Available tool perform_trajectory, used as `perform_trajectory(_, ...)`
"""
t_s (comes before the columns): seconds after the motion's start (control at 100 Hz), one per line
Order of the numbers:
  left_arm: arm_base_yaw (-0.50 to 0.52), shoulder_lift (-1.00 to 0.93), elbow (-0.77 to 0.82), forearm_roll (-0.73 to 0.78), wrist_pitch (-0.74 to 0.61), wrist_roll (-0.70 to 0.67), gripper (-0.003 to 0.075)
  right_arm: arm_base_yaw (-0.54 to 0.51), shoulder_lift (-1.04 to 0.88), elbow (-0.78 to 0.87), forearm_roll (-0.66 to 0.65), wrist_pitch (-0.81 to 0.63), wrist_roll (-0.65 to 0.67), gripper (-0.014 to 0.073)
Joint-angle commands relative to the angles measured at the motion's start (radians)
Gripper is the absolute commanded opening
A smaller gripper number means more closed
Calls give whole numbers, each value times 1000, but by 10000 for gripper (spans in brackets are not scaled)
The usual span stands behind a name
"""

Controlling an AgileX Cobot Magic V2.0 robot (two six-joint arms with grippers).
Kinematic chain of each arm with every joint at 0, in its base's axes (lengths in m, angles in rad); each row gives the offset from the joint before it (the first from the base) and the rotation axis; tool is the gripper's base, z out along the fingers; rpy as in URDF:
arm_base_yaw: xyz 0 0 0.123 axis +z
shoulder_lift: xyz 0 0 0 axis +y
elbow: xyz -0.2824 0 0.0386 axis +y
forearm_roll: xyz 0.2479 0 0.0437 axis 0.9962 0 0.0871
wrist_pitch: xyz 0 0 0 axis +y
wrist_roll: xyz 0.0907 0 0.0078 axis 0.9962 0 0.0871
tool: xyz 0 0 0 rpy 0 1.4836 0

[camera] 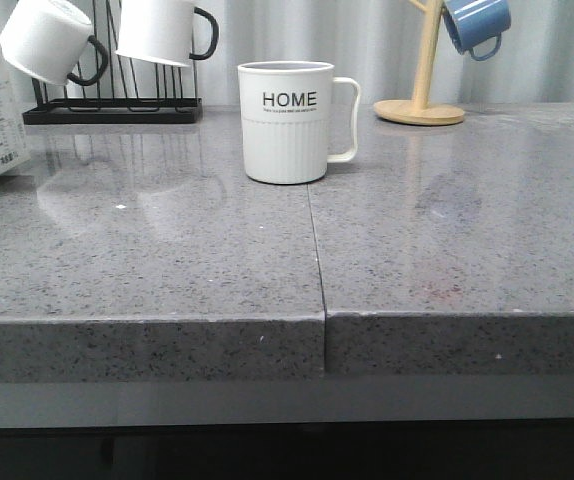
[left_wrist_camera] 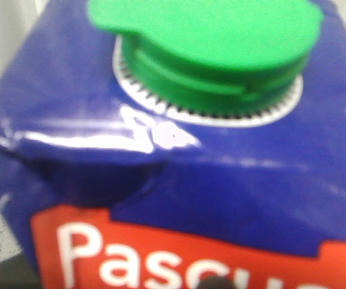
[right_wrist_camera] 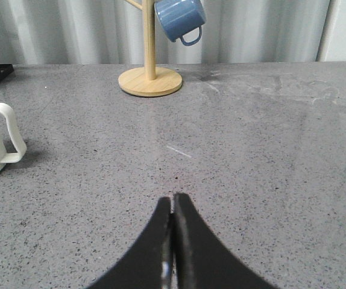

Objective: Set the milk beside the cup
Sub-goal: 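Lift the milk carton and carry it beside the HOME mug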

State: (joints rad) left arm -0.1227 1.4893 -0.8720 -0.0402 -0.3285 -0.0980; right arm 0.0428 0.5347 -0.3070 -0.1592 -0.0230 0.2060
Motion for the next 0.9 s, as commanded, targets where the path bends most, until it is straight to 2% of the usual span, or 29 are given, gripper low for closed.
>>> perform_trajectory(0.0,-36,-83,-47,-18,-175,-15,-19,-6,-1,-26,-8,-70,1,-122)
perform_trajectory(0.15,-105,-96,-99,-37,-143,-15,-20,-6,-1,-26,-8,-70,1,-122)
perform_trajectory(0.41,-237,-49,-199,-132,-125,79,-21,-6,0,-26,-8,-70,1,-122)
perform_trajectory(0.62,-328,15,-253,-280,-135,225,-21,-6,0,-26,-8,-70,1,-122)
perform_trajectory(0.77,-389,43,-255,-452,-206,377,-21,-6,0,-26,-8,-70,1,-122)
perform_trajectory(0.89,-434,58,-255,-504,-262,451,-21,-6,0,-26,-8,-70,1,-122)
